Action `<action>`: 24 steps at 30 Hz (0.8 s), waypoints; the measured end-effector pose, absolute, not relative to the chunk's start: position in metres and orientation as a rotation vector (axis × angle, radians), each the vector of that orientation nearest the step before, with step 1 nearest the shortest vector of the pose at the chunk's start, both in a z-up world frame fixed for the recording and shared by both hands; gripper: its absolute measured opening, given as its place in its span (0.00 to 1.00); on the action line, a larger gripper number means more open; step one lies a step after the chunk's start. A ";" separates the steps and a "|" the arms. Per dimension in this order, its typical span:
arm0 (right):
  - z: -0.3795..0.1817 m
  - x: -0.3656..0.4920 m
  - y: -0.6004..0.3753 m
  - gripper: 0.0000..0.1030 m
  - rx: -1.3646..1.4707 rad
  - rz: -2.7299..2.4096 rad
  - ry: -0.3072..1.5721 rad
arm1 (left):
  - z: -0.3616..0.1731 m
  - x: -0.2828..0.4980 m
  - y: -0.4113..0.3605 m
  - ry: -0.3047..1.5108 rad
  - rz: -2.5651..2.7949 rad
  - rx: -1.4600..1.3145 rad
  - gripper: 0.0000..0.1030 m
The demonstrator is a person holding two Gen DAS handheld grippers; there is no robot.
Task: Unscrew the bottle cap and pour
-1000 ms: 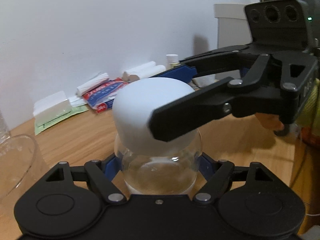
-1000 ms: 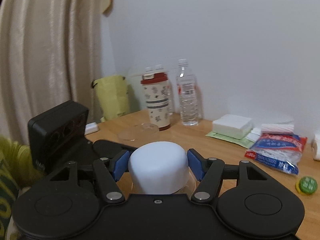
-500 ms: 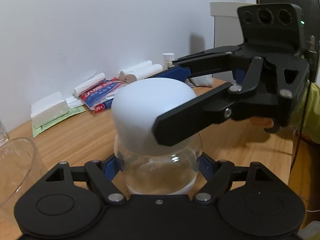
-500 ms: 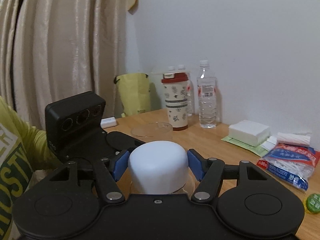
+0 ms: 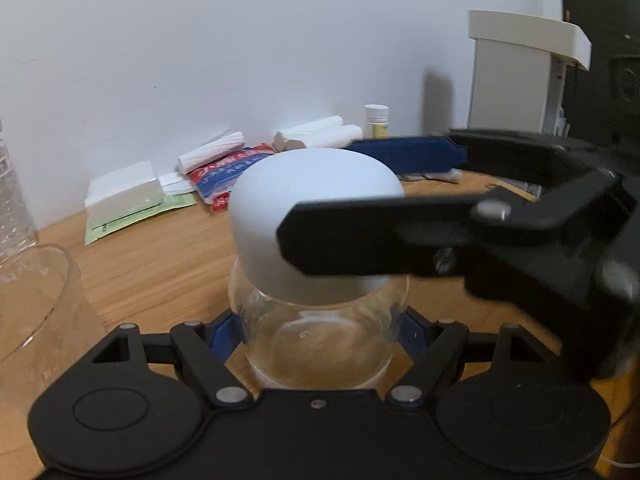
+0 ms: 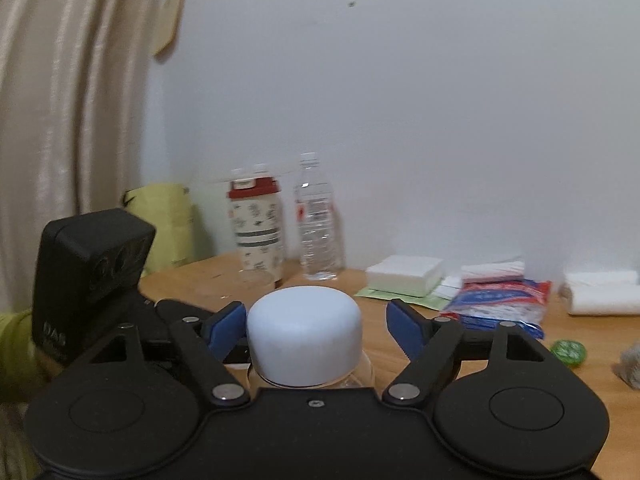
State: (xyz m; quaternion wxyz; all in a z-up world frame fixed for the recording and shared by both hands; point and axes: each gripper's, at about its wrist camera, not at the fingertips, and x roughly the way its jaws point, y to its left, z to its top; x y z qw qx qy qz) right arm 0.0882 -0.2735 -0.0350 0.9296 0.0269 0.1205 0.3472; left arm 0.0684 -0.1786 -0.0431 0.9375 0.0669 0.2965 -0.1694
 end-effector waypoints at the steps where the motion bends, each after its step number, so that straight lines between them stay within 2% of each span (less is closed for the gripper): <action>1: -0.035 0.087 -0.272 0.80 0.057 0.701 0.251 | -0.042 0.069 -0.179 0.604 -0.341 0.133 0.77; 10: -0.039 0.089 -0.258 0.79 0.072 0.663 0.271 | -0.036 0.054 -0.192 0.587 -0.294 0.118 0.77; 13: -0.039 0.089 -0.256 0.74 0.063 0.652 0.261 | -0.036 0.053 -0.194 0.586 -0.287 0.112 0.77; 14: -0.039 0.089 -0.254 0.70 0.049 0.641 0.257 | -0.035 0.052 -0.195 0.586 -0.286 0.111 0.77; 24: -0.038 0.095 -0.266 0.67 0.000 0.726 0.258 | -0.031 0.046 -0.195 0.597 -0.330 0.140 0.77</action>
